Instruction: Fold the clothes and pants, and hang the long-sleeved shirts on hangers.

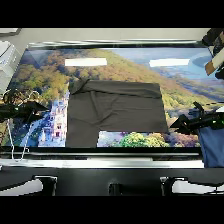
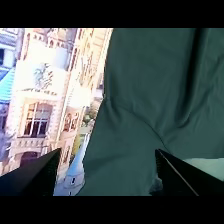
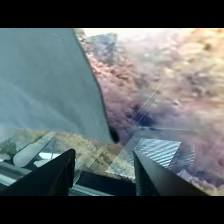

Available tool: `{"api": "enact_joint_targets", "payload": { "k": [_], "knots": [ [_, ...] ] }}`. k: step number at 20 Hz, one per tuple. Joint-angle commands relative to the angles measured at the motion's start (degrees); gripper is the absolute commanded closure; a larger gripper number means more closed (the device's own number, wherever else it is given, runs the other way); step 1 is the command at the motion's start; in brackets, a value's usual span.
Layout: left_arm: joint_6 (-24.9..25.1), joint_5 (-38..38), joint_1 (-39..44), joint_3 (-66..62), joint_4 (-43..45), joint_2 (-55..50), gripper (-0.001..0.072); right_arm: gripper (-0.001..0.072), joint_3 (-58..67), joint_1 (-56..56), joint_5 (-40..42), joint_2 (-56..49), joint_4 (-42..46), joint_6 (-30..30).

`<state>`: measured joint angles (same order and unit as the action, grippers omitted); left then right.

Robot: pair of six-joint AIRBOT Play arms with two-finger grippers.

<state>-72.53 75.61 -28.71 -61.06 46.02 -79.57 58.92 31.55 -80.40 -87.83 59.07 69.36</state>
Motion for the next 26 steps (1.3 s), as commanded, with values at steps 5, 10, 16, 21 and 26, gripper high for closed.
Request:
{"api": "enact_joint_targets", "payload": {
  "k": [5,10,16,21,26],
  "knots": [
    [0.13,-2.21,-0.07,0.28,-0.02,-0.04,0.0041,0.0248,-6.58,0.02,4.9,0.04,-3.5,-2.01],
    [0.15,-2.21,0.37,0.28,0.0,-0.07,0.004,0.0248,-8.46,-0.76,9.94,0.02,-8.24,-3.19],
    [0.15,-2.19,1.64,0.28,0.0,-0.07,0.0041,0.0548,-8.46,-8.28,10.56,0.04,-4.07,-0.94],
    [2.75,-3.98,1.68,1.36,0.02,-0.09,0.0041,0.0681,-8.44,-8.17,9.51,3.28,-4.94,-1.03],
    [5.97,-12.22,4.31,7.96,-0.44,-1.22,0.0046,0.068,-8.44,-8.17,5.64,10.21,-9.46,-0.66]
  ]
}}
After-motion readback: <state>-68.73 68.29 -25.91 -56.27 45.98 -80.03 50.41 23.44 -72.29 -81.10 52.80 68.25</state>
